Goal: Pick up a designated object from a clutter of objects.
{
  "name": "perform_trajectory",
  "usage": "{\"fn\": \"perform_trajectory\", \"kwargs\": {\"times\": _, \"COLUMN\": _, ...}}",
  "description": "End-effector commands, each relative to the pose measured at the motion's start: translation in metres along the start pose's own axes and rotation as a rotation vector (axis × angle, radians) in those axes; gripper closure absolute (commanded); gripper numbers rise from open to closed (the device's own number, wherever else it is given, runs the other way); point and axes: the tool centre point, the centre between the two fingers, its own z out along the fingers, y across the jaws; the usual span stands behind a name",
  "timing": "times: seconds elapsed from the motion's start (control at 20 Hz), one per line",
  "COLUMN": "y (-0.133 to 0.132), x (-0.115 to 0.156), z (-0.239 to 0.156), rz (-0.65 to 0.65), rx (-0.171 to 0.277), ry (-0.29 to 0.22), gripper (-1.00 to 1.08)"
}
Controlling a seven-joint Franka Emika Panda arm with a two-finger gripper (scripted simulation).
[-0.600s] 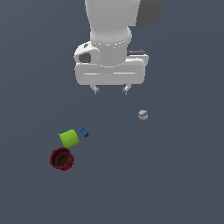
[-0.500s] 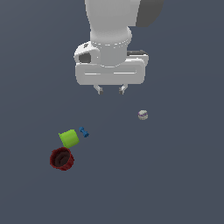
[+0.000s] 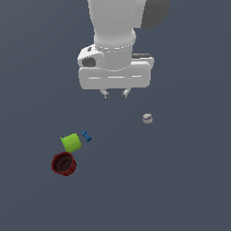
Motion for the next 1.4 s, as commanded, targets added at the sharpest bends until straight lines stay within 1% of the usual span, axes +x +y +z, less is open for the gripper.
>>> {"fn": "perform_trajectory", "kwargs": {"times": 0.0, "y": 0.003, "x": 0.002, "z": 0.002, "rz": 0.006, "rx": 0.009, "ry": -0.008, "gripper": -0.2}}
{"fn": "perform_trajectory", "kwargs": {"times": 0.15, "y": 0.009, "x": 0.005, "z": 0.008, "rz": 0.017, "rx": 0.029, "ry": -0.024, "gripper": -0.2}}
{"fn": "perform_trajectory", "kwargs": {"times": 0.3, "y": 0.019, "x": 0.01, "z": 0.015, "rz": 0.033, "rx": 0.06, "ry": -0.047, "gripper": -0.2}}
{"fn": "perform_trajectory", "kwargs": {"times": 0.45, "y": 0.031, "x": 0.016, "z": 0.025, "rz": 0.053, "rx": 0.102, "ry": -0.074, "gripper": -0.2}}
{"fn": "perform_trajectory", "kwargs": {"times": 0.6, "y": 0.046, "x": 0.024, "z": 0.038, "rz": 0.077, "rx": 0.157, "ry": -0.104, "gripper": -0.2}}
{"fn": "perform_trajectory", "kwargs": {"times": 0.75, "y": 0.064, "x": 0.032, "z": 0.054, "rz": 0.104, "rx": 0.226, "ry": -0.134, "gripper": -0.2}}
{"fn": "perform_trajectory", "kwargs": {"times": 1.0, "y": 0.097, "x": 0.044, "z": 0.082, "rz": 0.147, "rx": 0.357, "ry": -0.168, "gripper": -0.2}}
{"fn": "perform_trajectory", "kwargs": {"times": 1.2, "y": 0.125, "x": 0.052, "z": 0.105, "rz": 0.178, "rx": 0.467, "ry": -0.178, "gripper": -0.2}}
{"fn": "perform_trajectory", "kwargs": {"times": 1.35, "y": 0.145, "x": 0.056, "z": 0.122, "rz": 0.198, "rx": 0.551, "ry": -0.176, "gripper": -0.2}}
